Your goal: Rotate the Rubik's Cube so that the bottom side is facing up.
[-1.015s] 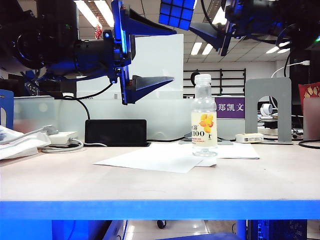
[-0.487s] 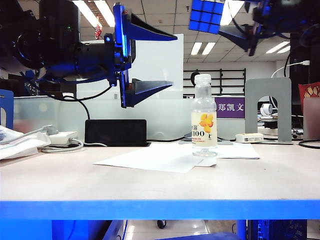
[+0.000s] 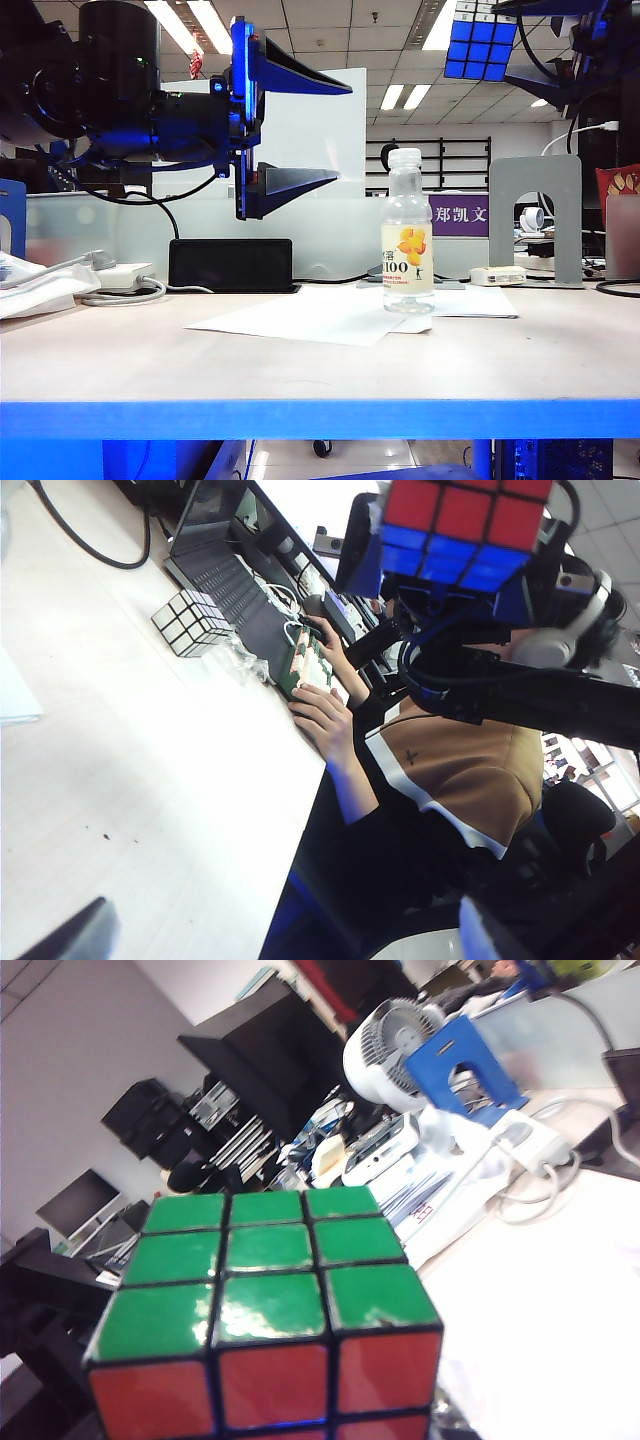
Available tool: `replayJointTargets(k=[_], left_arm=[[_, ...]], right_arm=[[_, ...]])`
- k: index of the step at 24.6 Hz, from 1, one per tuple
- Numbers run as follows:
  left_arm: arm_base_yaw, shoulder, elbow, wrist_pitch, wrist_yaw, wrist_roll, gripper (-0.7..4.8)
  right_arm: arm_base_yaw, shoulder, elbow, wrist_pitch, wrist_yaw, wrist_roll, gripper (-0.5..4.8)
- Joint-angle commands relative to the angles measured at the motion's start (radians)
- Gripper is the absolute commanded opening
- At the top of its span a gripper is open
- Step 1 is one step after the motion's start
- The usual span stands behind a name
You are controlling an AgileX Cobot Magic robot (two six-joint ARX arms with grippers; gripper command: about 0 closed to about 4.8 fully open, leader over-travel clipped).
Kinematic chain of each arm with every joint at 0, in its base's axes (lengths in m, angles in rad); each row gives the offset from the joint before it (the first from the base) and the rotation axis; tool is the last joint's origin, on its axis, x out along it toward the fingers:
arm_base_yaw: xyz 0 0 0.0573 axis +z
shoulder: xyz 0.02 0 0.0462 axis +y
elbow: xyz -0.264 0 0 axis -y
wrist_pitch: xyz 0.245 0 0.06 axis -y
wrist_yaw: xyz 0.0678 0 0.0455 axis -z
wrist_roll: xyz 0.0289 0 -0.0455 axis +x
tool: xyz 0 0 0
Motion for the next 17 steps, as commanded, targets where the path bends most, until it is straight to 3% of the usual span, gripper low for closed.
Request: replayJointTargets(k=[1,11,17], left_arm=[[0.004,-0.005,0.002,-0.004,-0.02,0.014,4.79],[0.004,-0.005,0.002,-0.004,-0.025,0.01,4.79],[0.004,-0.005,0.002,-0.004,-0.025,0.01,4.79]], right_arm=[[0.006,-0.034,0.006,0.027,0.016,0.003,2.65],[-0.05,-0.084,0.005,0.078,0.099,-0.094,2.65],[-0.125,-0.084,0.004,0.038,0.194,-0.258,2.65]])
